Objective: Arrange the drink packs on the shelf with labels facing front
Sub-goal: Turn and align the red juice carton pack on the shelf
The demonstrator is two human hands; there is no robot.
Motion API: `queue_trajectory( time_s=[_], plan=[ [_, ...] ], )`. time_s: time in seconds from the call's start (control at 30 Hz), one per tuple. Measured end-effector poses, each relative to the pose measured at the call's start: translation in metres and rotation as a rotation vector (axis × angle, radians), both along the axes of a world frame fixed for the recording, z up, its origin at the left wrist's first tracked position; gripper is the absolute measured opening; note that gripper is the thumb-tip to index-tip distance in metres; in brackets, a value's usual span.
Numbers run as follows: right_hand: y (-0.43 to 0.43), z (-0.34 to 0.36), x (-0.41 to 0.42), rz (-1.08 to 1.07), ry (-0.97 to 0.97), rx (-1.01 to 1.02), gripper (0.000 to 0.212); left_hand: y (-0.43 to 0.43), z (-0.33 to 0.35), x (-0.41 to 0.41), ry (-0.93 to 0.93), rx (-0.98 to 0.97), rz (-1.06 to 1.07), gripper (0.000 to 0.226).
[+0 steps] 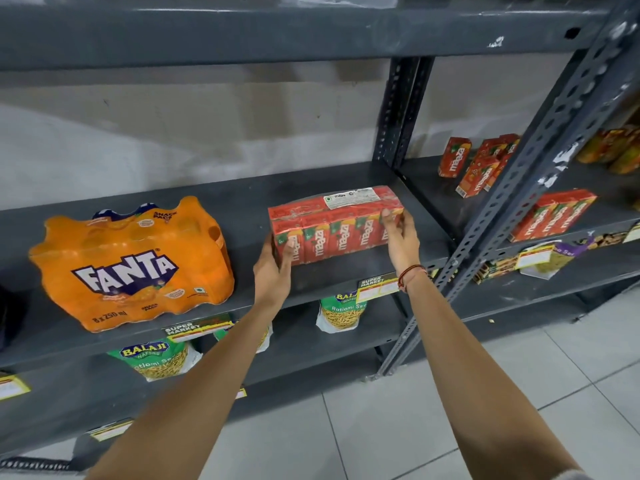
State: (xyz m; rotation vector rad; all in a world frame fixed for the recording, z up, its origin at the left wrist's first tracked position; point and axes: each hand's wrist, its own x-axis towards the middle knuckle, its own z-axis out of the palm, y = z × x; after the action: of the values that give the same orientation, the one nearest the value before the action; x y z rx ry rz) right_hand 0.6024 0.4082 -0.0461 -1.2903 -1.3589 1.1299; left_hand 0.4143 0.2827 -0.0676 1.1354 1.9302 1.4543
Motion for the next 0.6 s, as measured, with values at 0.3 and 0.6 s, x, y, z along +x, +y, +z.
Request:
queue_trajectory(
  time_s=[0.3,0.6],
  plan=[
    [-0.027,-0.006,0.014,-0.015,-0.01,0.035,0.05,-0.037,-0.005,0.016,0.009,0.019,0.028,0.058],
    [-0.03,0.003,0.017,0.001,0.056,-0.017,0.057,-0.048,0.0,0.016,-0.021,-0.04,-0.026,0.056]
  ],
)
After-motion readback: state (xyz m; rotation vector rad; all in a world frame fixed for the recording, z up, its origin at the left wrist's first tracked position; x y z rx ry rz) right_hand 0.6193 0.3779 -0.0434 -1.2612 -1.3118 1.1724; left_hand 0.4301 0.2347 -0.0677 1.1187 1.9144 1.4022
